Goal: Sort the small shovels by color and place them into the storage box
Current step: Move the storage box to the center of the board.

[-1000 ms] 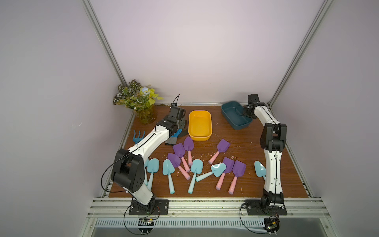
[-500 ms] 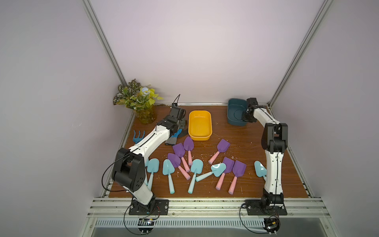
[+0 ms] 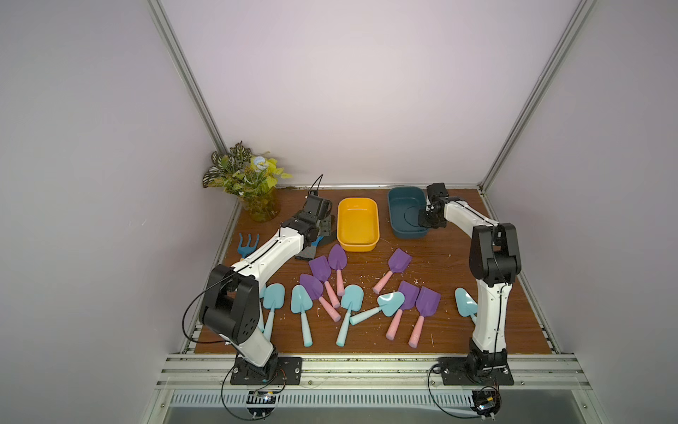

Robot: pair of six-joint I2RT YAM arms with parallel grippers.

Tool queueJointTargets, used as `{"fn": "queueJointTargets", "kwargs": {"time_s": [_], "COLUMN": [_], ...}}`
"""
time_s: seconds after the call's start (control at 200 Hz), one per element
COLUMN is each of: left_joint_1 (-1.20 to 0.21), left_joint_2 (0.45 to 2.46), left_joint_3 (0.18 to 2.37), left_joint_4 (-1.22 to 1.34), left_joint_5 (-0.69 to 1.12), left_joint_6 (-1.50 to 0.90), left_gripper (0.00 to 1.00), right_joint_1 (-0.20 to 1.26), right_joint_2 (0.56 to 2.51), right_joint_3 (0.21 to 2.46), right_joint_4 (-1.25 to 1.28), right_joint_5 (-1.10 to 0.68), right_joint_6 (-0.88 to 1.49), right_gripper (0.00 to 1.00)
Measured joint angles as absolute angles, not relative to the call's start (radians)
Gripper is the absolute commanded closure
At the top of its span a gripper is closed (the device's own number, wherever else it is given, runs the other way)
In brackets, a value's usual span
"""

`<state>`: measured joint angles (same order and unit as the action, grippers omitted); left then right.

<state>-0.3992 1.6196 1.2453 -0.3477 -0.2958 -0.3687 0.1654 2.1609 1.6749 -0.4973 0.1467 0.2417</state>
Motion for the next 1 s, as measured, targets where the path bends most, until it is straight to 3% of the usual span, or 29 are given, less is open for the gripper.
{"fn": "queueJointTargets", "kwargs": {"time_s": [0.395,1.001], "left_joint_1": [-0.391,-0.385], "left_joint_2": [1.553,1.515], "left_joint_3": [1.217,1.197], "left_joint_4": [-0.348,-0.352], "left_joint_5": [-0.298,-0.302], "left_joint_6": [-0.364,-0.362], "left_gripper": [0.3,0.29], "right_joint_1": [0.193,0.223], "right_joint_2": [2.064,2.023], "right_joint_3": [1.494,1.434], "right_joint_4": [-0.421,-0.408], "right_joint_5": [0.099,0.099], "right_joint_6": [0.323,0.344], "right_gripper": [1.0,1.0]}}
